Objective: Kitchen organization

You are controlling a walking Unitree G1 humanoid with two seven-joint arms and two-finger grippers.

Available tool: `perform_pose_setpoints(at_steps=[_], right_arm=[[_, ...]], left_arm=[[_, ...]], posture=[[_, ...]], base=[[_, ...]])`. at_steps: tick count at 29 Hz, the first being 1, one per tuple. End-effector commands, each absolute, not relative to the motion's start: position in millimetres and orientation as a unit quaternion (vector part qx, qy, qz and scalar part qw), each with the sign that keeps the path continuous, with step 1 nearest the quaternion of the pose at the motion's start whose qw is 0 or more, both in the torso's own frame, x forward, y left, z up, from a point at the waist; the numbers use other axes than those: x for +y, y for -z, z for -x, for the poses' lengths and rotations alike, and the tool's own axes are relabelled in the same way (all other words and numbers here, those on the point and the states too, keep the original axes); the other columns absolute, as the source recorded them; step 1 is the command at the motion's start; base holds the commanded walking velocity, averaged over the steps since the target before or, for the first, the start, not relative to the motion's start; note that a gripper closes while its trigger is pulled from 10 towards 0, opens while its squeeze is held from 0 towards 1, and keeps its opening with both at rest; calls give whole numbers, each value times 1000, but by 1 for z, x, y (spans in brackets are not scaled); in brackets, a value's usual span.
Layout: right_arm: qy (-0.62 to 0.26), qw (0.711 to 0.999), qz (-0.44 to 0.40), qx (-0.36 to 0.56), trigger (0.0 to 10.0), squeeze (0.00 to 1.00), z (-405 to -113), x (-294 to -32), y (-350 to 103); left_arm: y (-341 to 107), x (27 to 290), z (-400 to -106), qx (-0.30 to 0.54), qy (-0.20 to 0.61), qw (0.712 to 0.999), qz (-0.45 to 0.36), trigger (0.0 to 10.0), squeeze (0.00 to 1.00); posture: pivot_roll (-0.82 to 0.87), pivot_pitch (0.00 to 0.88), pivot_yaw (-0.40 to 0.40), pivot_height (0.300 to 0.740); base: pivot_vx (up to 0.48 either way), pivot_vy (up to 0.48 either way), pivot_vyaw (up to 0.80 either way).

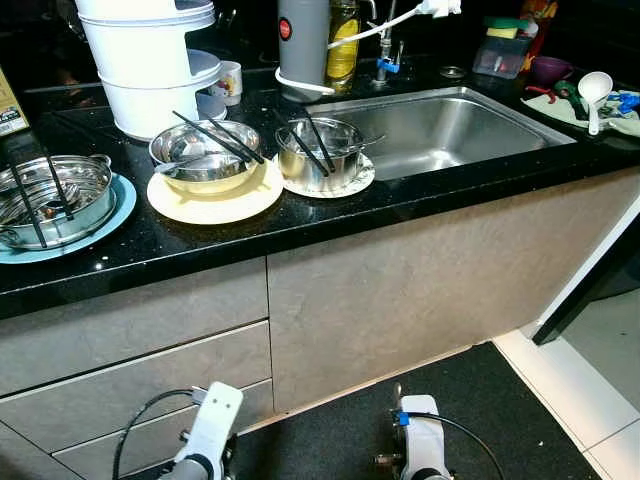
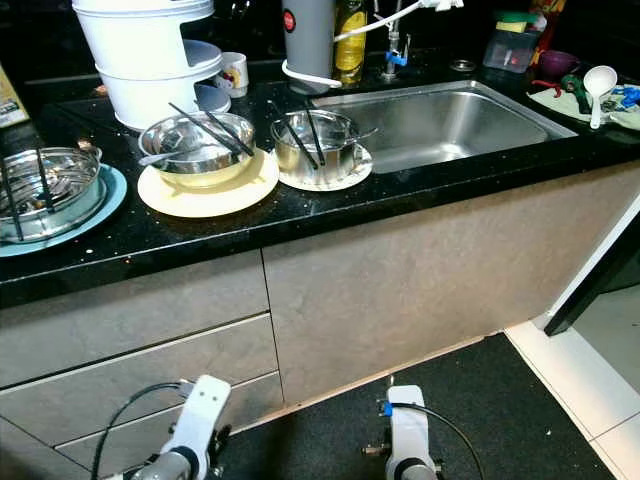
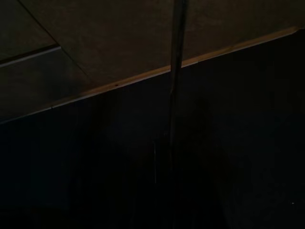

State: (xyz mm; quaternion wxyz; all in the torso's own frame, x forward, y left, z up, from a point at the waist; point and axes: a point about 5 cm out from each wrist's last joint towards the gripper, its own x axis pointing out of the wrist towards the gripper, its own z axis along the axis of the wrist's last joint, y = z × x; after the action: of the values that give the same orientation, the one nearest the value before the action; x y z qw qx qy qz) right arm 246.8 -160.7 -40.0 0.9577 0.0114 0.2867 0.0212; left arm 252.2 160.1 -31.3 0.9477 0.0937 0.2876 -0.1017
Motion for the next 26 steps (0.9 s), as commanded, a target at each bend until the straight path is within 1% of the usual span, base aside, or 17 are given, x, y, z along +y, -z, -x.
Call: perform_pose_setpoints(at_steps=[1, 4, 8, 10, 12, 13, 14, 15, 18, 22, 24, 26], right_arm=[[-8, 957, -23, 289, 10000, 0, -243, -164, 42], [4, 959, -34, 281, 10000, 0, -244, -170, 41], [8, 958, -25, 285, 10000, 0, -240, -175, 43], [8, 958, -25, 285, 10000, 0, -240, -175, 43], [10, 957, -24, 287, 10000, 0, -237, -177, 44], [15, 957, -29, 290, 10000, 0, -233, -178, 47], [15, 957, -29, 290, 10000, 0, -233, -178, 47], [17, 956, -32, 291, 10000, 0, -230, -179, 48], [4, 954, -25, 298, 10000, 0, -225, -176, 52], [-10, 953, -16, 301, 10000, 0, -223, -172, 53], [-22, 953, -12, 303, 10000, 0, -220, -168, 55], [-25, 952, -13, 304, 10000, 0, -218, -166, 56]], left_arm=[[41, 167, -241, 309, 85, 943, -94, 10000, 0], [43, 167, -238, 309, 85, 942, -100, 10000, 0], [44, 164, -237, 312, 85, 941, -101, 10000, 0], [44, 164, -237, 312, 85, 941, -101, 10000, 0], [43, 162, -237, 299, 91, 944, -109, 10000, 0], [39, 160, -238, 273, 91, 951, -109, 10000, 0], [39, 160, -238, 273, 91, 951, -109, 10000, 0], [36, 160, -239, 255, 88, 957, -105, 10000, 0], [34, 160, -238, 240, 84, 963, -95, 10000, 0], [39, 158, -233, 252, 102, 957, -97, 10000, 0], [45, 159, -227, 274, 109, 951, -94, 10000, 0], [48, 163, -224, 289, 100, 948, -87, 10000, 0]], posture=[[-95, 169, -19, 740], [-100, 181, -16, 740], [-112, 209, -13, 740], [-112, 209, -13, 740], [-111, 215, -9, 740], [-106, 225, -15, 740], [-106, 225, -15, 740], [-102, 224, -15, 740], [-102, 224, -8, 740], [-106, 222, 1, 740], [-95, 213, 16, 740], [-93, 202, 20, 740]], base=[[0, 0, 0], [0, 0, 0], [0, 0, 0], [0, 0, 0], [0, 0, 0], [0, 0, 0], [0, 0, 0], [0, 0, 0], [0, 0, 0], [0, 0, 0], [0, 0, 0], [0, 0, 0]])
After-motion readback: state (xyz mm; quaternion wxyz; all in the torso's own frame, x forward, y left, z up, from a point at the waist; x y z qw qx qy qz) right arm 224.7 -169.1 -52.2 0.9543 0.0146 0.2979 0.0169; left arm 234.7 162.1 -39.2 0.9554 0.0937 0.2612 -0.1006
